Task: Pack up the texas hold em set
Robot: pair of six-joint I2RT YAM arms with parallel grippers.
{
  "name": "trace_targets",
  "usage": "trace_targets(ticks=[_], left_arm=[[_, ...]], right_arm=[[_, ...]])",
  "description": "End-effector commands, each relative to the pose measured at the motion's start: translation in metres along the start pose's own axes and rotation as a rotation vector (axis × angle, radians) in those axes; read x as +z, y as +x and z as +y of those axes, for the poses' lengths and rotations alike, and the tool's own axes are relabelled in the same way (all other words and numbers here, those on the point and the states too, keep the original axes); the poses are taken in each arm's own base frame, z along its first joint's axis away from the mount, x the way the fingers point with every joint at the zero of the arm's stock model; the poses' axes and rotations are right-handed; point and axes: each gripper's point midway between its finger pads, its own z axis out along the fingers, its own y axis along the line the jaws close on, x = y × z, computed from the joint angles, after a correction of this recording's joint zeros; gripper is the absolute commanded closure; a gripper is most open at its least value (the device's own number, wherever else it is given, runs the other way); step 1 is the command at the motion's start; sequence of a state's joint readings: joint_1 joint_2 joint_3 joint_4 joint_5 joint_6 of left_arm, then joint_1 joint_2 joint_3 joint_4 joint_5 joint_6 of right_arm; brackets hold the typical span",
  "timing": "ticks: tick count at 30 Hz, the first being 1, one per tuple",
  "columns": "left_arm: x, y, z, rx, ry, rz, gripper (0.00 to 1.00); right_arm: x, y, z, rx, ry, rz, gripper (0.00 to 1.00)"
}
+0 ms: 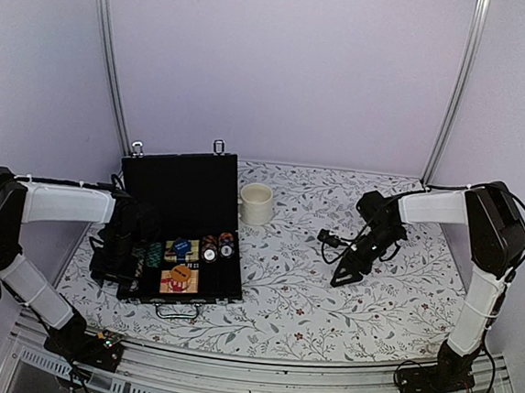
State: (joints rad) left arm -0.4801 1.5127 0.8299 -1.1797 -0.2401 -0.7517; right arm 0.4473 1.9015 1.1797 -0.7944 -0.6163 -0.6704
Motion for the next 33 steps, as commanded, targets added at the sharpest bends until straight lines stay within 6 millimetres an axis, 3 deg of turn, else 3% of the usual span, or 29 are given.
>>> trace_targets(ticks=[1,11,15,22,27,33], left_arm=[[0.005,-0.009,-0.02,0.032,0.057,-0.014,0.49],[-0.038,-0.039,-0.033,0.015,0.14,-0.152,0.5],[-0.041,-0.042,-0.034,0.019,0.139,-0.162,0.5],[-0.039,-0.036,-0.034,0.024,0.133,-0.136,0.5],[-0.04,-0.019,-0.029,0.019,0.14,-0.086,0.49],[-0.039,-0.008,-0.034,-0.007,0.219,-0.071,0.58]], right_arm=[[0.002,-0.005,0.003,-0.017,-0.022,-0.004,0.56],[0.004,-0.004,0.003,-0.011,-0.027,0.001,0.56],[0.005,-0.003,0.003,-0.009,-0.029,0.006,0.56],[0.005,-0.003,0.004,-0.009,-0.031,0.009,0.56],[0.005,-0.003,0.005,-0.009,-0.032,0.009,0.56],[0.006,-0.002,0.006,-0.013,-0.034,0.012,0.56]])
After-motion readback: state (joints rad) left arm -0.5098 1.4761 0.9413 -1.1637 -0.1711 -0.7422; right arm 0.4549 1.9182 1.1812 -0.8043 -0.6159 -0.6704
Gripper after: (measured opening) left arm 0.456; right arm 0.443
